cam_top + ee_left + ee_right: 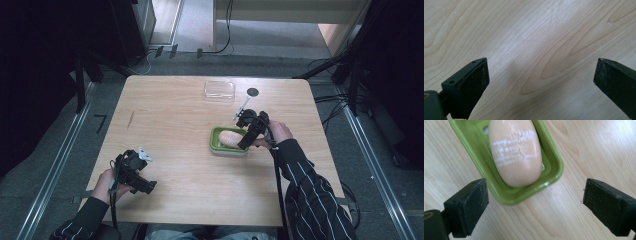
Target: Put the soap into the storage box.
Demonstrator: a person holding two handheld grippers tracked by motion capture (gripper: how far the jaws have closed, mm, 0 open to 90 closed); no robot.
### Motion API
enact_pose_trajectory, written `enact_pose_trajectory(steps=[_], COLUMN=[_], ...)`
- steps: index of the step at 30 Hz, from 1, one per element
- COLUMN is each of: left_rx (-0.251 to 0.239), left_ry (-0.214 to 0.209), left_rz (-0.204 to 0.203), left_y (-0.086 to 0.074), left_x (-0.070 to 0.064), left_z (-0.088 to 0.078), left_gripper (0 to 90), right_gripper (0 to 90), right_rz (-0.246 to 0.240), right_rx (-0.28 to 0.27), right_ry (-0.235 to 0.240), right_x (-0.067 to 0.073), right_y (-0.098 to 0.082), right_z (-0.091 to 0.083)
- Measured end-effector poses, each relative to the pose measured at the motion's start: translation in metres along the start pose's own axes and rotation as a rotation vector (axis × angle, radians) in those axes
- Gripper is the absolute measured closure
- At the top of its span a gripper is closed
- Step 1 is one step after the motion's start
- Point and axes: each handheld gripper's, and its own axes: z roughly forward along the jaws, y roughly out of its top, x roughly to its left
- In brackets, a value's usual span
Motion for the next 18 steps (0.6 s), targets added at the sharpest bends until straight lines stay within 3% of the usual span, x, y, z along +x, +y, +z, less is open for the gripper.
enact_pose_trajectory(steps=[18], left_rx=[-0.009], left_ry=[-0.015], left_rz=[0.041], left_y=[0.017], left_x=[-0.005], left_z=[0.005], left_gripper=[0.5], right_gripper=[7.0], right_rz=[0.123], right_rx=[0.000], right_ry=[-0.034], right_x=[-0.010], right_y=[-0.066], right_z=[-0.020])
